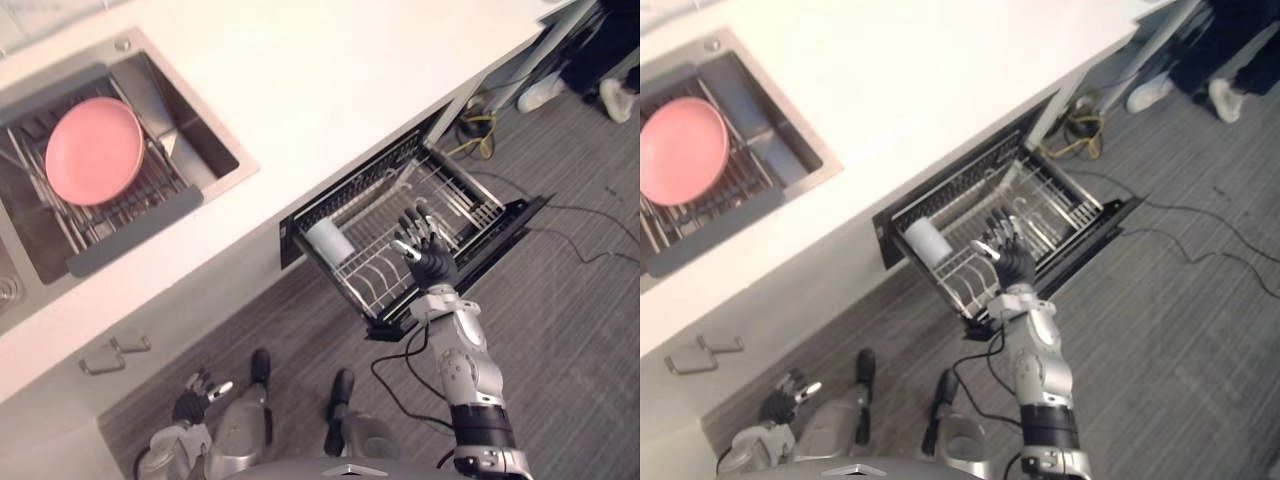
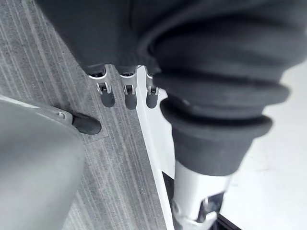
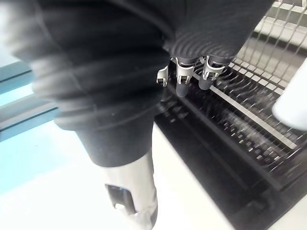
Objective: Walk over to the sink, pick up the cup, carry it to the dishwasher, place the cup inside the dishwasher, then close the dishwasher door
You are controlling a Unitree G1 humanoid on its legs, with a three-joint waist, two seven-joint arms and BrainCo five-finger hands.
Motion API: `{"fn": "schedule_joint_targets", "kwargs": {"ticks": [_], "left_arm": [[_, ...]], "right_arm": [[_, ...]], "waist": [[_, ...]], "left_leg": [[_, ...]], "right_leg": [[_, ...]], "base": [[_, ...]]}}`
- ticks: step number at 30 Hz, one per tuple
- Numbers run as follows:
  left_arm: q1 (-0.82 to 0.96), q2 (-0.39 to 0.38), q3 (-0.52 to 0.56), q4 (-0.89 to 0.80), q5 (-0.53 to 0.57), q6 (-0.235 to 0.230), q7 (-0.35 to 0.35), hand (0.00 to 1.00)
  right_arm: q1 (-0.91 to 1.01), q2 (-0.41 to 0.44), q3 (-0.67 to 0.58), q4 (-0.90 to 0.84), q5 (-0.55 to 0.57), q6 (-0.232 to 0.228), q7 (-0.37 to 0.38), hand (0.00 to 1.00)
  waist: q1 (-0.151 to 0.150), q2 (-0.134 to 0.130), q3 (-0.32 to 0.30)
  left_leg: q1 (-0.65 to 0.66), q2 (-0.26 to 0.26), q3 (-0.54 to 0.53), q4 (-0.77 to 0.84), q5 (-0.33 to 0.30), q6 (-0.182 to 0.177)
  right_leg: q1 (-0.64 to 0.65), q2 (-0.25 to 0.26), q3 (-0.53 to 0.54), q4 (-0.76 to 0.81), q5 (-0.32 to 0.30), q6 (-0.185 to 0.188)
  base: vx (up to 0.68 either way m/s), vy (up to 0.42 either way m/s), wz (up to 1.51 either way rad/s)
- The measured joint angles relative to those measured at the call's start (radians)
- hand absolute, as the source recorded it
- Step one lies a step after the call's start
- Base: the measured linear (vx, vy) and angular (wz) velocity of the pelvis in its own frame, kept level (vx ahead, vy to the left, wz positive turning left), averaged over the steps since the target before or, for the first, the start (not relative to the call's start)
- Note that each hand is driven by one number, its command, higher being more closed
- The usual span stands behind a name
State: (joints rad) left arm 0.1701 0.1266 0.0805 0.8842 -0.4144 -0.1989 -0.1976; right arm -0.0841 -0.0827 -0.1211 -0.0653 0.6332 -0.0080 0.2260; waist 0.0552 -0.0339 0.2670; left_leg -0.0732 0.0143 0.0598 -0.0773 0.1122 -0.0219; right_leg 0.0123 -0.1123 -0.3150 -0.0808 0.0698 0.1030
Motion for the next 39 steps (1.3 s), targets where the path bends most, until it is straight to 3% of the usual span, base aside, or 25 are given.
{"fn": "schedule_joint_targets", "kwargs": {"ticks": [5,10,13,14,17,18,21,26,27,28,29,30,31,32,33,34,35,36,39], "left_arm": [[0.073,-0.020,0.032,0.035,0.051,-0.009,0.025,0.00],[0.114,-0.039,0.062,0.080,0.065,-0.019,0.062,0.00],[0.133,-0.065,0.146,0.096,0.066,-0.010,0.061,0.00],[0.133,-0.082,0.179,0.116,0.077,-0.007,0.061,0.00],[0.151,-0.103,0.207,0.137,0.117,0.004,0.068,0.00],[0.166,-0.110,0.204,0.137,0.143,0.009,0.083,0.00],[0.189,-0.110,0.193,0.137,0.176,0.032,0.101,0.00],[0.190,-0.094,0.190,0.136,0.182,0.038,0.105,0.00],[0.186,-0.089,0.185,0.136,0.181,0.040,0.105,0.00],[0.184,-0.085,0.175,0.136,0.181,0.040,0.104,0.00],[0.184,-0.079,0.164,0.137,0.181,0.040,0.105,0.00],[0.182,-0.057,0.127,0.134,0.183,0.038,0.103,0.00],[0.171,-0.033,0.090,0.128,0.185,0.038,0.102,0.00],[0.161,-0.015,0.071,0.127,0.186,0.038,0.102,0.00],[0.140,0.006,0.061,0.119,0.196,0.037,0.101,0.00],[0.131,0.013,0.059,0.119,0.200,0.037,0.104,0.00],[0.117,0.038,0.056,0.119,0.202,0.040,0.102,0.00],[0.116,0.040,0.054,0.119,0.202,0.042,0.102,0.00],[0.115,0.056,0.034,0.114,0.202,0.034,0.080,0.00]], "right_arm": [[-0.010,0.017,0.030,-0.006,0.046,-0.032,0.062,0.00],[-0.061,0.013,0.044,-0.006,0.049,-0.049,0.074,0.00],[-0.101,-0.005,0.033,-0.008,0.068,-0.063,0.052,0.00],[-0.105,-0.051,0.016,-0.009,0.089,-0.082,0.047,0.00],[-0.105,-0.104,-0.048,-0.017,0.103,-0.101,-0.003,0.00],[-0.104,-0.109,-0.081,-0.035,0.122,-0.104,-0.042,0.00],[-0.117,-0.087,-0.094,-0.049,0.165,-0.120,-0.109,0.00],[-0.113,-0.007,-0.078,-0.148,0.163,-0.137,-0.141,0.00],[-0.112,-0.004,-0.075,-0.178,0.152,-0.147,-0.141,0.00],[-0.111,-0.007,-0.071,-0.204,0.139,-0.149,-0.141,0.00],[-0.110,-0.009,-0.069,-0.208,0.124,-0.151,-0.144,0.00],[-0.105,-0.010,-0.069,-0.207,0.105,-0.152,-0.154,0.00],[-0.094,-0.010,-0.078,-0.207,0.104,-0.153,-0.176,0.00],[-0.079,-0.010,-0.080,-0.208,0.103,-0.153,-0.183,0.00],[-0.053,-0.011,-0.083,-0.210,0.099,-0.153,-0.195,0.00],[-0.040,-0.010,-0.084,-0.212,0.094,-0.153,-0.201,0.00],[-0.033,-0.010,-0.084,-0.228,0.084,-0.148,-0.213,0.00],[-0.033,-0.010,-0.084,-0.234,0.084,-0.148,-0.213,0.00],[-0.033,-0.010,-0.085,-0.276,0.068,-0.156,-0.208,0.00]], "waist": [[0.030,0.016,-0.051],[0.057,0.030,-0.067],[0.047,0.035,-0.088],[0.030,0.046,-0.098],[0.006,0.079,-0.118],[-0.006,0.091,-0.127],[0.000,0.095,-0.138],[-0.003,0.056,-0.150],[-0.004,0.047,-0.153],[-0.010,0.044,-0.151],[-0.017,0.044,-0.151],[-0.028,0.047,-0.153],[-0.038,0.053,-0.154],[-0.046,0.045,-0.150],[-0.060,0.023,-0.141],[-0.062,0.014,-0.138],[-0.051,-0.028,-0.147],[-0.051,-0.030,-0.148],[-0.053,-0.043,-0.155]], "left_leg": [[0.055,0.000,-0.004,0.000,-0.017,-0.006],[0.051,-0.004,-0.084,0.021,-0.018,-0.011],[0.004,0.050,0.125,0.081,-0.082,0.020],[-0.018,0.089,0.263,0.156,-0.129,0.056],[-0.003,0.137,0.449,0.189,-0.122,0.059],[0.024,0.123,0.468,0.140,-0.057,0.038],[0.084,0.050,0.444,-0.009,0.025,0.052],[0.079,0.007,0.433,-0.009,0.007,0.070],[0.072,-0.008,0.425,-0.009,-0.007,0.074],[0.067,-0.028,0.396,-0.009,-0.020,0.087],[0.064,-0.035,0.377,-0.009,-0.026,0.096],[0.058,-0.041,0.335,-0.009,-0.032,0.107],[0.056,-0.037,0.282,-0.003,-0.029,0.120],[0.055,-0.031,0.248,-0.003,-0.028,0.119],[0.056,-0.026,0.193,-0.005,-0.025,0.115],[0.057,-0.028,0.181,-0.009,-0.022,0.110],[0.067,-0.041,0.162,-0.009,-0.020,0.105],[0.069,-0.042,0.159,-0.008,-0.021,0.104],[0.101,-0.059,0.150,-0.003,-0.034,0.089]], "right_leg": [[0.060,-0.001,-0.007,0.000,-0.016,-0.001],[0.117,0.005,-0.107,0.000,-0.035,-0.012],[0.146,0.007,-0.213,0.001,-0.039,-0.020],[0.171,-0.014,-0.298,0.001,-0.042,-0.022],[0.228,-0.035,-0.417,0.007,-0.060,0.013],[0.251,-0.046,-0.459,0.017,-0.070,0.031],[0.269,-0.080,-0.493,0.035,-0.073,0.058],[0.250,-0.138,-0.498,0.088,-0.097,0.073],[0.215,-0.184,-0.501,0.177,-0.140,0.063],[0.182,-0.231,-0.496,0.296,-0.187,-0.001],[0.163,-0.254,-0.485,0.364,-0.189,-0.037],[0.112,-0.289,-0.420,0.497,-0.164,-0.092],[0.040,-0.290,-0.290,0.609,-0.165,-0.109],[0.026,-0.255,-0.218,0.609,-0.205,-0.076],[0.018,-0.190,-0.127,0.563,-0.265,-0.037],[0.011,-0.169,-0.098,0.529,-0.280,-0.032],[-0.011,-0.137,-0.065,0.436,-0.283,-0.029],[-0.015,-0.133,-0.062,0.423,-0.282,-0.029],[-0.032,-0.102,-0.020,0.290,-0.159,-0.044]], "base": [[0.03,-0.004,0.06],[-0.03,-0.027,0.54],[-0.05,-0.030,0.97],[0.04,0.048,1.50],[0.09,0.149,1.40],[0.09,0.224,1.30],[0.05,0.185,0.48],[0.03,0.118,0.06],[0.08,0.129,0.22],[0.10,0.123,0.31],[0.12,0.116,0.57],[0.15,0.132,0.79],[0.15,0.119,0.95],[0.13,0.068,1.28],[0.07,-0.007,1.20],[0.15,-0.038,1.26],[0.13,-0.032,0.65],[0.19,-0.053,0.53],[0.10,-0.042,0.23]]}}
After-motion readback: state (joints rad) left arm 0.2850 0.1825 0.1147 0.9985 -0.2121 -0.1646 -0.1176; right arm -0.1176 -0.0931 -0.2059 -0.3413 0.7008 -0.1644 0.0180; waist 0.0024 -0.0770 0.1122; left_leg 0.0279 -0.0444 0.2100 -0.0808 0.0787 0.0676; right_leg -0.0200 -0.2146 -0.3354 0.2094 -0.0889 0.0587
